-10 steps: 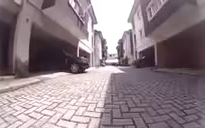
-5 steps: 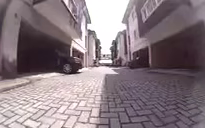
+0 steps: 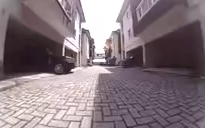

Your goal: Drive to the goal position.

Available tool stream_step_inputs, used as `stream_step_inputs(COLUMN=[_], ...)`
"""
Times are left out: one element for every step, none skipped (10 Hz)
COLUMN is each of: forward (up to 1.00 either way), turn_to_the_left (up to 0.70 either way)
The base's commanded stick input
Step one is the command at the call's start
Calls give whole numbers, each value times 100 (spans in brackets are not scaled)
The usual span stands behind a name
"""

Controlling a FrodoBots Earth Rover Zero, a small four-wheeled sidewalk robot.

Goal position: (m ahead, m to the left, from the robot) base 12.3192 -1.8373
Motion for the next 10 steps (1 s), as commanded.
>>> stream_step_inputs(forward=[50,50,50,50,50,50,50,50,50,50], turn_to_the_left=[0,0,0,0,0,0,0,0,0,0])
